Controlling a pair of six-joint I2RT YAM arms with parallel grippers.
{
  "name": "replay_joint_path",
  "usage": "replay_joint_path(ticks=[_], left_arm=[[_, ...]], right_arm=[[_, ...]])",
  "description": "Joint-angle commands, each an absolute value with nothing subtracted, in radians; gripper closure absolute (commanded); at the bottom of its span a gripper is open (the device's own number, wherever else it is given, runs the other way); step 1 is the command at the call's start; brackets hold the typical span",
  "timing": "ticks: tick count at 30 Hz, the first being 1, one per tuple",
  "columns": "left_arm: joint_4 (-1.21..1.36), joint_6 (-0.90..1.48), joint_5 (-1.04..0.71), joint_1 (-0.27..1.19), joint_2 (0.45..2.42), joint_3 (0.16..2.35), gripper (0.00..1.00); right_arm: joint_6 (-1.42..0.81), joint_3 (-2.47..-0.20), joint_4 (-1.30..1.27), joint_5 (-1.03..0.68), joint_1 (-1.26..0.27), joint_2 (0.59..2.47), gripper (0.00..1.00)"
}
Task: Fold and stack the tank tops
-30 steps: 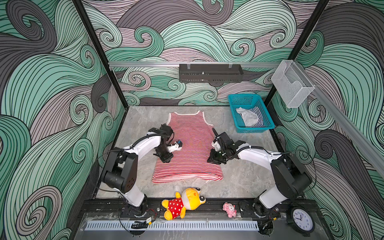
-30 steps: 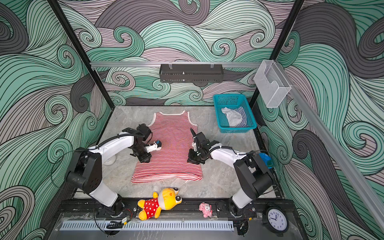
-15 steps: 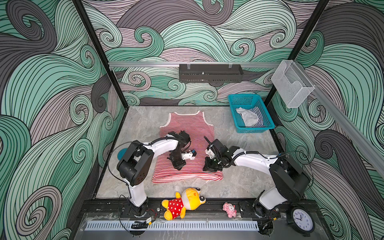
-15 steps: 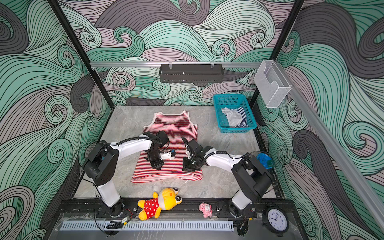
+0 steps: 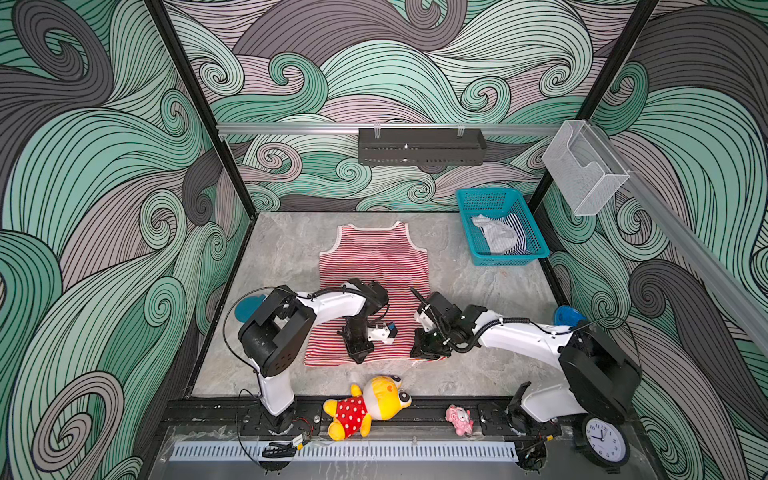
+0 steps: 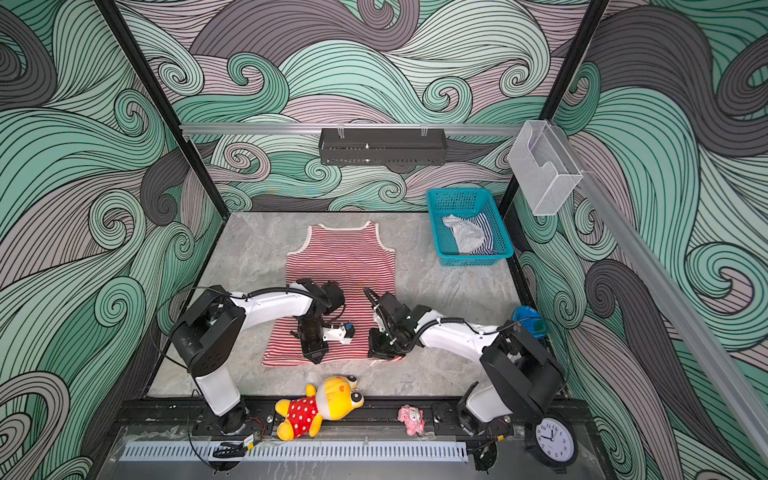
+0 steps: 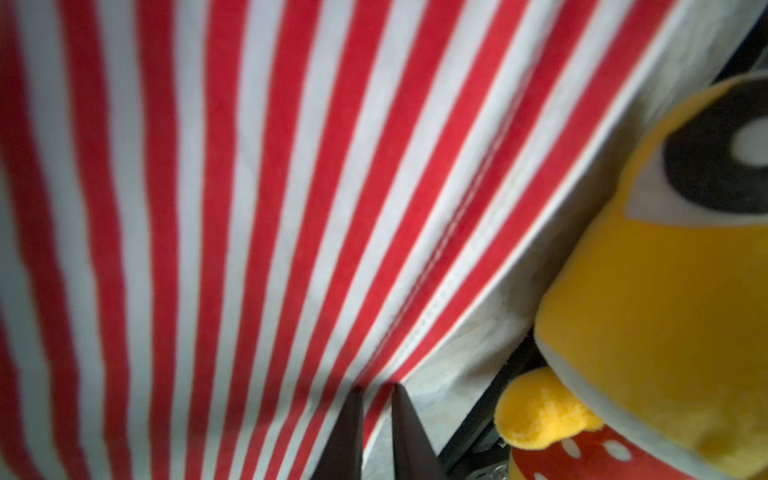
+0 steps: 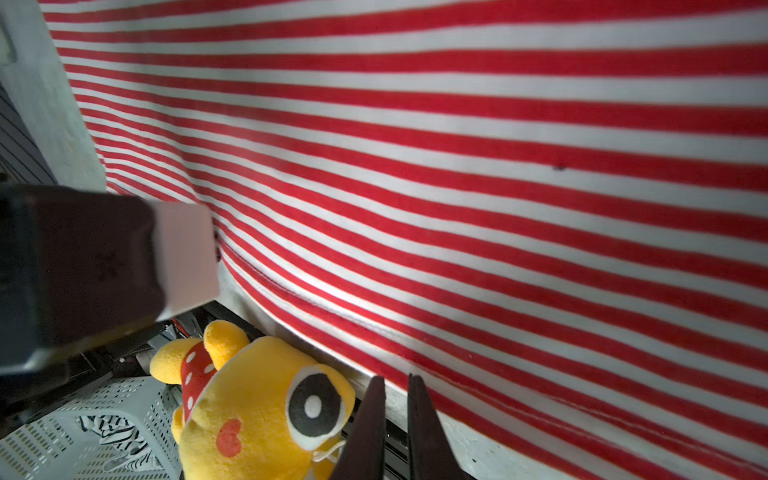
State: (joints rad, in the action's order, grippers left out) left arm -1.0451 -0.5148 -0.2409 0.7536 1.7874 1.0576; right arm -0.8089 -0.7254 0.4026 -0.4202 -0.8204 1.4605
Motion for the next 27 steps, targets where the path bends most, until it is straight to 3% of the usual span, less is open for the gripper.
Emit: replay_joint_path(ticks=[1,6,13,22,27], left_arm=[[-1.084,-0.506,-0.239,0.769,1.776,1.04,0.82],[-1.061,-0.5,-0.156,0.734,1.687,1.06,0.84],[-1.098,-0.552,-0.176,0.551,1.645,1.237,0.84],[-0.897,-0.471,0.038,0.424,1.979,1.531,0.84],[-0.916,-0.424,0.13,0.393,2.204,1.833,0.84]], right_arm=[[-0.842,-0.71,0.446,-0.38,-0.822,1.433,0.85],[-0.88,-0.702,0.446,-0.334,-0.816,1.412,0.85],[-0.953,-0.63,0.406,-0.294,-0.75,1.436,0.85],[-0.919,-0.643,0.479,-0.226,-0.681,1.467,0.85],[-0.736,-0.777,0.681,-0.061,-0.582,1.546,0.85]])
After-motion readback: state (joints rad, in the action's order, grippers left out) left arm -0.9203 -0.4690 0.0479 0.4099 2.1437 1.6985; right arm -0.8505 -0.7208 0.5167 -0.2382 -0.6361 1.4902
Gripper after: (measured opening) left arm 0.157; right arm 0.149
